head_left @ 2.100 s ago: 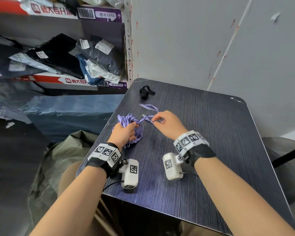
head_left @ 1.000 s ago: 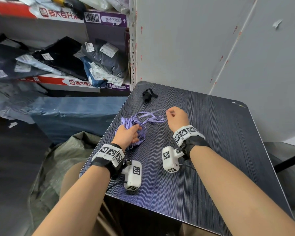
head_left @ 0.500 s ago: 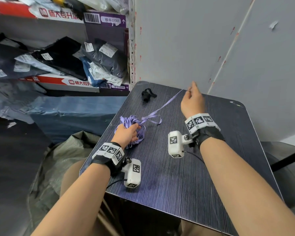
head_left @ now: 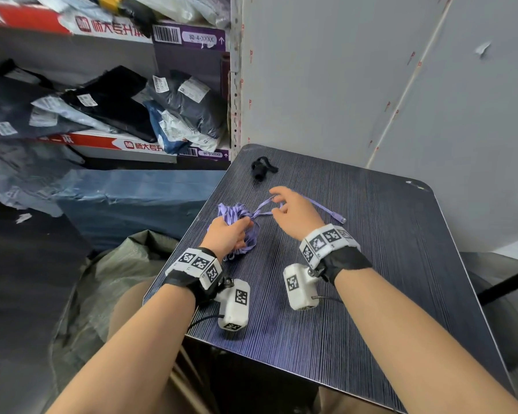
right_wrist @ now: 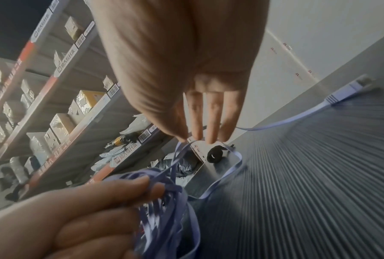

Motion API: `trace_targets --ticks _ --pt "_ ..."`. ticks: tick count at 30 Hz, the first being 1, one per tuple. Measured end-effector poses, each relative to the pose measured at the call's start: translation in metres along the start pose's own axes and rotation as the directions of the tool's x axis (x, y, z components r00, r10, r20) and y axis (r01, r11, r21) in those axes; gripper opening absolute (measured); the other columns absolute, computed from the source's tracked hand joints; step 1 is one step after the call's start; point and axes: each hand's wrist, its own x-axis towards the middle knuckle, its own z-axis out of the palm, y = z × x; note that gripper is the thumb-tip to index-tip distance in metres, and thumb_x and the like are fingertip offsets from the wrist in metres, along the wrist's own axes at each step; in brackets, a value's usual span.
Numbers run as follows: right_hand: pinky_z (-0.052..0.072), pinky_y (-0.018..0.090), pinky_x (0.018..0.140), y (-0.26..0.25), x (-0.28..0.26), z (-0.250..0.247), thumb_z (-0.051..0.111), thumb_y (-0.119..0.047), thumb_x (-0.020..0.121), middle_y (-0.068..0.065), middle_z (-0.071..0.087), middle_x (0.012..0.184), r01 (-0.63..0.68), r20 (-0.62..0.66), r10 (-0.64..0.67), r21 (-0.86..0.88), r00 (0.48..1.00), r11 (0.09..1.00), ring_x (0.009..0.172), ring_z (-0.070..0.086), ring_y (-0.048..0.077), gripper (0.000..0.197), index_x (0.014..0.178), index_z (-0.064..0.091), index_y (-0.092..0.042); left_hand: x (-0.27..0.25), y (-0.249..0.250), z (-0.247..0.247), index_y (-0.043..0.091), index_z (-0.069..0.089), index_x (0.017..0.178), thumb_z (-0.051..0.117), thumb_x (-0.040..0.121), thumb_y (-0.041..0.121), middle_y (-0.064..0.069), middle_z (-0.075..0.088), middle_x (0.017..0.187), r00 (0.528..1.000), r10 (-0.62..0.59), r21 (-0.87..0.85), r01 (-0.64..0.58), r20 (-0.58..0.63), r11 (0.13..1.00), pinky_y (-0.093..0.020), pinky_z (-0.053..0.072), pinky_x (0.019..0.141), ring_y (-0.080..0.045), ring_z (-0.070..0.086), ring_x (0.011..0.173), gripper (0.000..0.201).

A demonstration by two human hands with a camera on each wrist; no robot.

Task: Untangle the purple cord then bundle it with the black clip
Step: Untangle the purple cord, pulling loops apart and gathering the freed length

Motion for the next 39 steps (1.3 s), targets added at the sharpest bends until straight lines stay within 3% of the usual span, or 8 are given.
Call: trace_targets --ticks 7,12,16,20,23,27,34,39 --pt "0.043 0.030 0.093 0.002 0.001 0.004 0.055 -0.007 0.085 -0.002 0.055 0.121 0.122 -0.014 -0.122 0.035 0.992 0.992 0.109 0.052 0.013 0.036 0.119 0.053 -0.019 -0.011 0.027 -0.007 -0.002 0.058 0.079 0.051 0.094 0.008 0.008 0.033 0.038 0.976 0.076 0.091 -0.096 0.202 0.991 -0.017 0.023 0.035 -0.006 0.026 0.032 0.019" --pt "0.043 0.028 0.071 0.014 0.009 0.008 0.051 -0.018 0.094 -0.002 0.064 0.092 0.067 -0.142 -0.056 0.077 0.988 0.995 0.080 0.057 0.016 0.014 0.099 0.064 -0.021 -0.016 0.053 -0.009 0.010 0.051 0.062 0.053 0.094 0.015 0.006 0.031 0.040 0.943 0.124 0.036 -0.142 0.308 0.989 -0.018 0.018 0.038 -0.009 0.022 0.035 0.033" --pt "0.042 0.026 0.062 0.016 0.010 0.002 0.046 -0.031 0.097 -0.002 0.069 0.085 0.021 -0.194 0.018 0.196 0.981 0.980 0.068 0.059 0.016 0.025 0.097 0.066 -0.016 -0.013 0.066 -0.011 0.017 0.035 0.056 0.052 0.095 0.023 0.007 0.029 0.041 0.946 0.200 -0.047 -0.194 0.255 0.980 -0.018 0.021 0.040 -0.009 0.022 0.036 0.043" --pt "0.051 0.038 0.077 0.012 0.010 -0.006 0.043 -0.027 0.099 0.000 0.065 0.076 0.038 -0.225 0.029 0.286 0.974 0.958 0.075 0.063 0.022 0.022 0.099 0.064 -0.019 -0.005 0.069 -0.014 0.021 0.037 0.058 0.062 0.089 0.031 0.006 0.033 0.044 0.968 0.231 -0.067 -0.226 0.098 0.972 -0.025 0.024 0.048 -0.011 0.027 0.038 0.041" --pt "0.039 0.025 0.056 0.003 0.010 -0.009 0.040 -0.026 0.100 -0.006 0.046 0.061 0.088 -0.241 -0.021 0.271 0.970 0.959 0.051 0.044 0.004 0.023 0.098 0.061 -0.019 -0.001 0.068 -0.012 0.020 0.042 0.057 0.070 0.079 0.036 0.006 0.038 0.044 0.970 0.238 -0.038 -0.237 0.041 0.971 -0.030 0.028 0.055 -0.011 0.037 0.037 0.039" --pt "0.037 0.027 0.059 -0.006 0.011 -0.008 0.044 -0.035 0.097 -0.002 0.048 0.068 0.092 -0.184 -0.043 0.270 0.982 0.958 0.059 0.044 0.011 0.022 0.102 0.059 -0.020 0.000 0.066 -0.007 0.023 0.047 0.046 0.070 0.076 0.032 0.004 0.042 0.042 0.972 0.222 -0.015 -0.222 0.075 0.975 -0.037 0.036 0.062 -0.015 0.043 0.037 0.039" --pt "0.041 0.038 0.098 -0.016 0.019 -0.011 0.027 -0.038 0.101 0.000 0.061 0.120 0.203 -0.268 -0.156 0.160 0.951 0.966 0.113 0.054 0.017 0.039 0.123 0.056 -0.025 -0.006 0.072 0.000 0.010 0.051 0.071 0.054 0.090 0.009 0.000 0.049 0.050 0.957 0.117 -0.004 -0.120 0.265 0.993 -0.021 0.042 0.046 -0.014 0.046 0.040 0.019" --pt "0.042 0.037 0.090 -0.021 0.023 -0.015 0.032 -0.037 0.100 0.005 0.060 0.100 0.272 -0.250 -0.254 0.040 0.934 0.961 0.099 0.053 0.020 0.037 0.131 0.052 -0.031 -0.006 0.076 0.005 0.008 0.052 0.072 0.052 0.071 0.013 -0.003 0.050 0.050 0.949 0.065 0.072 -0.092 0.309 0.993 -0.026 0.044 0.051 -0.018 0.046 0.043 0.005"
